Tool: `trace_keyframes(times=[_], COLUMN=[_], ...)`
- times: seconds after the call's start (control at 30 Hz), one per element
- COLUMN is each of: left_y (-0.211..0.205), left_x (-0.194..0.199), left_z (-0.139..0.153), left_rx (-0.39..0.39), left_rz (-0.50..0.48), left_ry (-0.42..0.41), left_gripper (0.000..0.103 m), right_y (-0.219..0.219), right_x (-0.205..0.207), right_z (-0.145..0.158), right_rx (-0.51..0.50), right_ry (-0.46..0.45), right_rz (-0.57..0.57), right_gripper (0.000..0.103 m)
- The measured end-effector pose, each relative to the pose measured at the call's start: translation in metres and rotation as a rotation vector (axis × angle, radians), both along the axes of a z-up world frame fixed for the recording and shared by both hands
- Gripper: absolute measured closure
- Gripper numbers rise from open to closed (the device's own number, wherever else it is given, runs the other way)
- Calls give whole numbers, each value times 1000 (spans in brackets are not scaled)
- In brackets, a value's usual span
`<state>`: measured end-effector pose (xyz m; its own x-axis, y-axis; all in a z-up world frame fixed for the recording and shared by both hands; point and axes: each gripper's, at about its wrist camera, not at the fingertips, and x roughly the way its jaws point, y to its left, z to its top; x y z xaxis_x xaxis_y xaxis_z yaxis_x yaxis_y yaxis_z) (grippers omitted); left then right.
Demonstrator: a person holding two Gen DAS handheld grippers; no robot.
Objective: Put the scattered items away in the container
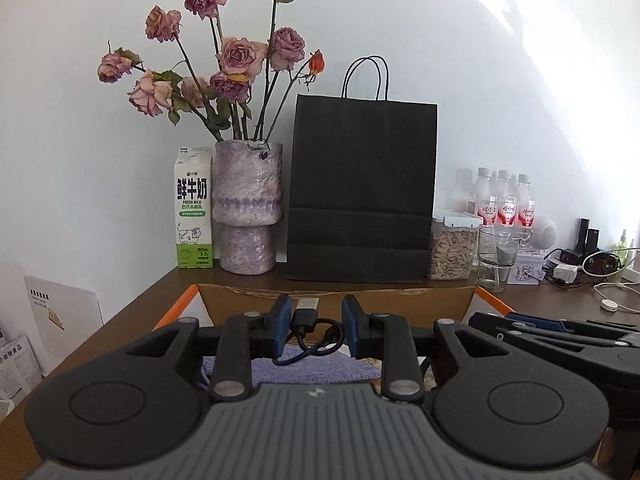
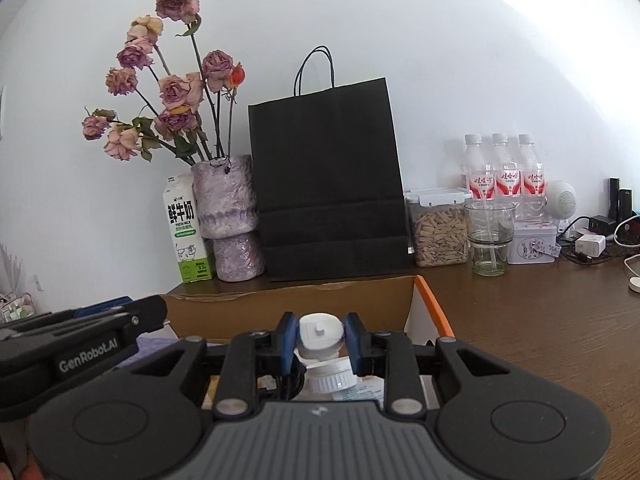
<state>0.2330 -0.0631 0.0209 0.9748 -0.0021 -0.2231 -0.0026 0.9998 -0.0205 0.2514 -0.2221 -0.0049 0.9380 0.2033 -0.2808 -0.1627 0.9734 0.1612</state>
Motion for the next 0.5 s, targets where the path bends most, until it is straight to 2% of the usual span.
trace_keyframes(times=[0.03, 0.07, 0.1, 0.17, 0.2, 0.23, 0.33, 0.5], left_y=[-2, -3, -3, -1, 3, 8, 18, 15], left_x=[-3, -7, -13, -22, -25, -29, -36, -38], left_z=[0, 1, 2, 5, 6, 7, 9, 8], left_rx=[14, 29, 45, 64, 51, 28, -29, -9], left_rz=[17, 35, 78, 170, 207, 211, 192, 181], left_ry=[-11, -28, -61, -122, -154, -182, -192, -183], left_gripper=[59, 43, 37, 4, 0, 0, 0, 0], right_y=[1, 1, 2, 3, 0, -4, -11, -8], right_x=[-1, -2, -5, -13, -17, -19, -24, -28], right_z=[0, 0, 1, 4, 6, 8, 11, 11], right_rx=[-1, -4, -9, -26, -24, -6, 41, 27], right_ry=[-1, -4, -16, -59, -77, -88, -94, -110], right_rz=[1, 7, 10, -40, -66, -79, -73, -79], right_gripper=[66, 46, 39, 20, 14, 1, 0, 0])
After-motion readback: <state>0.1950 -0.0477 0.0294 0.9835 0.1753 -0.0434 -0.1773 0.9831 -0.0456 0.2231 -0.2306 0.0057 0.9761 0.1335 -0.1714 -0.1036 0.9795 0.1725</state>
